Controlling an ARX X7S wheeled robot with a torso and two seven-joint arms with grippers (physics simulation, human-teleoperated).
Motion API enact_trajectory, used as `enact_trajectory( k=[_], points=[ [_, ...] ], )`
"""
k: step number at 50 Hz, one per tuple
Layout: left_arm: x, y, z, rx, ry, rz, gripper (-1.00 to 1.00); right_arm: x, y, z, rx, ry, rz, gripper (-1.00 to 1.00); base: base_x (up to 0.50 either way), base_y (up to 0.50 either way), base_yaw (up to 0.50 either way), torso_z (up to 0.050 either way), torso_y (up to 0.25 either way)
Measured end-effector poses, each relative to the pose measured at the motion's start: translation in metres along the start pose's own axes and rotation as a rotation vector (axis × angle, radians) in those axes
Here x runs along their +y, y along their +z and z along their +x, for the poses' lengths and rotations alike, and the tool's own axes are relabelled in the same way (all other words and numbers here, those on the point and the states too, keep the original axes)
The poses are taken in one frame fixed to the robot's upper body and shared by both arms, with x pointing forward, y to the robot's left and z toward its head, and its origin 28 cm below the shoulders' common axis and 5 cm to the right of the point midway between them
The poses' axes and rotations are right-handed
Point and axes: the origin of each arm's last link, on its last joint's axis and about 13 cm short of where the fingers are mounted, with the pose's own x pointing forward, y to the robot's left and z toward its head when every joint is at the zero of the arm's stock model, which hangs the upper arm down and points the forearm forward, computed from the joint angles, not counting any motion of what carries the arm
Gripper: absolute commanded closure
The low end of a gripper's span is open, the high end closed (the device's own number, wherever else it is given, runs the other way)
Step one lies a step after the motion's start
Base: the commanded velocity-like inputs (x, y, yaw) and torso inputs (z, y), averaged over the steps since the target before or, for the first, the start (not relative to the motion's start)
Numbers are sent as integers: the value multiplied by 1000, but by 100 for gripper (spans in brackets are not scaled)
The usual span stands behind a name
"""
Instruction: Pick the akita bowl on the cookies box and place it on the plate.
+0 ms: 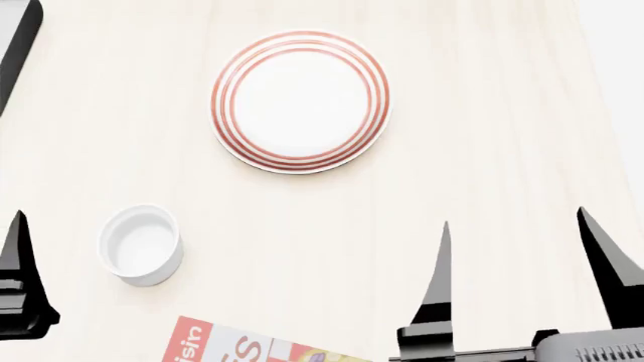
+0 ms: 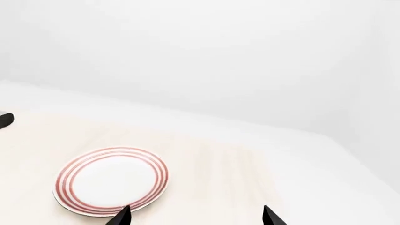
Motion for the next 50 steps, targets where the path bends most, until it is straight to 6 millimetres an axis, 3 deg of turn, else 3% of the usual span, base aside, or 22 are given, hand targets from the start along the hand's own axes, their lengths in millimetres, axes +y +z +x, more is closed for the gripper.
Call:
enact_trajectory(
  k=[19, 36, 50],
  points=[
    [5, 17, 16, 9, -173, -16, -100, 3, 26, 1, 46, 269, -59, -100, 0, 0, 0, 0, 0],
    [5, 24, 22, 3, -207, -7, -100, 14, 60, 2, 122, 614, -200, -100, 0, 0, 0, 0, 0],
    [5, 26, 22, 1, -216, 1, -100, 16, 88, -8, 210, 734, -247, -100, 0, 0, 0, 0, 0]
  ],
)
